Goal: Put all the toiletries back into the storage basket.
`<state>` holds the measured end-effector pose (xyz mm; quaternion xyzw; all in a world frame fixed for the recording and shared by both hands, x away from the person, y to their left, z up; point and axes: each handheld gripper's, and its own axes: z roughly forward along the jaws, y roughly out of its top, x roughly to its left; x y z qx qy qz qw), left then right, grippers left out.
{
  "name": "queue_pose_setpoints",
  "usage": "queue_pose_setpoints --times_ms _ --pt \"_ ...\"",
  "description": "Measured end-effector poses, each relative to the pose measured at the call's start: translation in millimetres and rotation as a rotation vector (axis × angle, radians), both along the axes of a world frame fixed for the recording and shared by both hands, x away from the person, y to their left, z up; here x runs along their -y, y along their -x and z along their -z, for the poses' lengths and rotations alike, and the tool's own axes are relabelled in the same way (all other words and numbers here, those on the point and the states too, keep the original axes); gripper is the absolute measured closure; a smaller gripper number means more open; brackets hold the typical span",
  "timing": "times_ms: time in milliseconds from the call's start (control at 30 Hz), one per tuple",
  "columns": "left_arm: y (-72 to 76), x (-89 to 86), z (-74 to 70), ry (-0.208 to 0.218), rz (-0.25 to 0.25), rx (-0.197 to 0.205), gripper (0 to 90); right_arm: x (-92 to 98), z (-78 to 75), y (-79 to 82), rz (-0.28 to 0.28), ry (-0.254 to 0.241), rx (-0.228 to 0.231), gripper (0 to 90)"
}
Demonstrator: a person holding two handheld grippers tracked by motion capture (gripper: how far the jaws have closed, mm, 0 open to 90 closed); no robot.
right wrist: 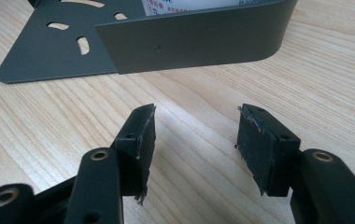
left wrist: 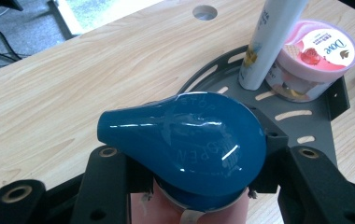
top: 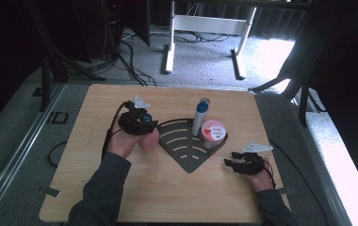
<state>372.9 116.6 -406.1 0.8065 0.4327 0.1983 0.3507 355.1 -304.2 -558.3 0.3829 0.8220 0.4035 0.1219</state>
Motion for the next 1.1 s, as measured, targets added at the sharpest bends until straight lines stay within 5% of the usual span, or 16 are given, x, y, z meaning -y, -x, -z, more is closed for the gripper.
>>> queue_pose_setpoints --times_ms 1100 --pt "-16.7 31.6 -1.0 0.009 0.001 -0.013 52.9 0.0 0.0 0.0 -0.002 0.002 0.001 46.3"
